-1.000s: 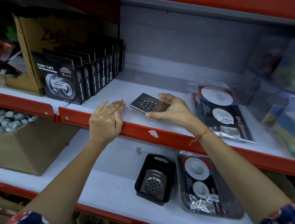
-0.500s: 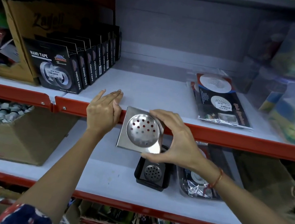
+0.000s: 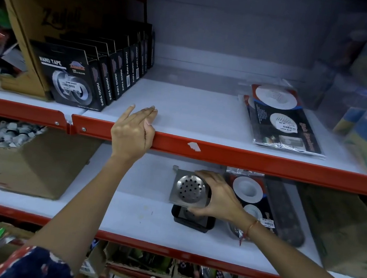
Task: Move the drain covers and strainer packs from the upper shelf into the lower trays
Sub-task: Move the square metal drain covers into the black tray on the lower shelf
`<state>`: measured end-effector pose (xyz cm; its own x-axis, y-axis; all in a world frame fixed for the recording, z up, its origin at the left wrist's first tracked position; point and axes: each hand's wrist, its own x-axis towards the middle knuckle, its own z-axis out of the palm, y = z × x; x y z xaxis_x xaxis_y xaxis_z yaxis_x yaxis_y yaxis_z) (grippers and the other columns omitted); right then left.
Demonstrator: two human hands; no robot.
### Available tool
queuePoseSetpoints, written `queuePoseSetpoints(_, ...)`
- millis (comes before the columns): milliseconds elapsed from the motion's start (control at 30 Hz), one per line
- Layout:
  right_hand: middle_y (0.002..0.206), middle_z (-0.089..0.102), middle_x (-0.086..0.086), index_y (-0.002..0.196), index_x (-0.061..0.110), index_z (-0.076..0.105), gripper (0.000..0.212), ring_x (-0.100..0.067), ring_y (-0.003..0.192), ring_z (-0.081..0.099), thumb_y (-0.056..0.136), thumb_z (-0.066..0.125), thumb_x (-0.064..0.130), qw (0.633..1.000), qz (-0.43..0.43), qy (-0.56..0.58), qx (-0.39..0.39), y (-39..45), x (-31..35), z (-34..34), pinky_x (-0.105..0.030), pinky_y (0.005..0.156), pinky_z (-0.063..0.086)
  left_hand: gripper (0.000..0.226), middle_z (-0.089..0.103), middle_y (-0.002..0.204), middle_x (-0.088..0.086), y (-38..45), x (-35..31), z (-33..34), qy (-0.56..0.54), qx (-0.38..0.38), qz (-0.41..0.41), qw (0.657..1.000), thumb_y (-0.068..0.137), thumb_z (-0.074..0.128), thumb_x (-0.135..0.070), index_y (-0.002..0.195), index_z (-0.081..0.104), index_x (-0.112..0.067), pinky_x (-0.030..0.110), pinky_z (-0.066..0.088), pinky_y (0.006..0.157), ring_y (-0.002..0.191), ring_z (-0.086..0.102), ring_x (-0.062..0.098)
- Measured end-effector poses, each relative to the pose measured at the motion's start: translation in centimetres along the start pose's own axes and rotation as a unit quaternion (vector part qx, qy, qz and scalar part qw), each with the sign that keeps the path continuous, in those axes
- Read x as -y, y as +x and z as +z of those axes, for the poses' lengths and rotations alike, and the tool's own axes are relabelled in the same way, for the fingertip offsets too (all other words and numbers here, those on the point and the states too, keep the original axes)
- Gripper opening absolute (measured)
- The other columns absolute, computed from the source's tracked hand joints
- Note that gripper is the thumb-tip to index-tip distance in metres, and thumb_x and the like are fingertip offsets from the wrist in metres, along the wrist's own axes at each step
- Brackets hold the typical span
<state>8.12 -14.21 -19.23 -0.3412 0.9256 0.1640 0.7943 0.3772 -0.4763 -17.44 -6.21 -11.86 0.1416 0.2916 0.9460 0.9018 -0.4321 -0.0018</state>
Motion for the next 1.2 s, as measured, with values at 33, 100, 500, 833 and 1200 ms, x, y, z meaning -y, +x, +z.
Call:
queuePoseSetpoints(33, 0.140, 0.045, 0.007, 0.140, 0.029, 0.038, 0.096, -0.014, 0.131, 0.040, 0.056, 0.076, 0.057, 1.000, 0.027, -0.003, 0.010, 0.3, -1.0, 0.5, -0.035, 0.106, 0.041, 0.049, 0.075, 0.105, 0.009, 0.0, 0.0, 0.1, -0.001, -0.004, 0.000, 1.000, 0.096, 0.027, -0.014, 0.102, 0.074, -0.004, 0.041, 0.049, 0.101, 0.098, 0.072, 0.019)
queuePoseSetpoints(100, 0.143, 0.042, 0.003, 0.142, 0.028, 0.033, 0.099, -0.018, 0.133, 0.038, 0.057, 0.077, 0.052, 0.996, 0.076, -0.010, 0.038, 0.6, -2.8, 1.5, -0.034, 0.107, 0.040, 0.047, 0.075, 0.104, 0.008, -0.1, 0.1, 0.2, -0.004, -0.011, 0.000, 1.000, 0.095, 0.028, -0.013, 0.102, 0.074, -0.004, 0.041, 0.049, 0.100, 0.098, 0.072, 0.019)
queuePoseSetpoints(500, 0.152, 0.036, -0.006, 0.151, 0.017, 0.013, 0.117, -0.024, 0.142, 0.030, 0.060, 0.079, 0.049, 0.971, 0.141, -0.093, 0.172, 1.7, -6.7, 7.4, -0.035, 0.122, 0.006, 0.043, 0.075, 0.106, 0.008, -0.3, 0.6, 0.9, -0.008, -0.029, 0.008, 1.000, 0.091, 0.033, -0.008, 0.105, 0.073, -0.006, 0.041, 0.047, 0.102, 0.099, 0.071, 0.020)
queuePoseSetpoints(833, 0.154, 0.033, -0.004, 0.149, 0.025, 0.024, 0.086, -0.022, 0.139, 0.037, 0.078, 0.070, 0.039, 0.986, 0.101, -0.038, 0.129, 0.1, -2.9, 3.8, -0.035, 0.110, 0.038, 0.047, 0.076, 0.101, 0.007, 0.1, -0.1, -0.2, 0.000, 0.018, -0.015, 1.000, 0.095, 0.031, -0.013, 0.094, 0.077, -0.006, 0.039, 0.047, 0.102, 0.092, 0.073, 0.017)
queuePoseSetpoints(1200, 0.111, 0.072, 0.012, 0.115, 0.022, 0.068, 0.029, 0.004, 0.104, 0.065, 0.087, 0.066, 0.028, 0.990, -0.058, 0.082, -0.098, -1.5, 6.8, -9.3, -0.020, 0.094, 0.051, 0.048, 0.075, 0.087, 0.014, 4.8, -6.0, -2.1, -0.159, 0.204, -0.178, 0.949, 0.098, 0.033, -0.033, 0.096, 0.073, -0.007, 0.039, 0.054, 0.072, 0.079, 0.068, 0.031)
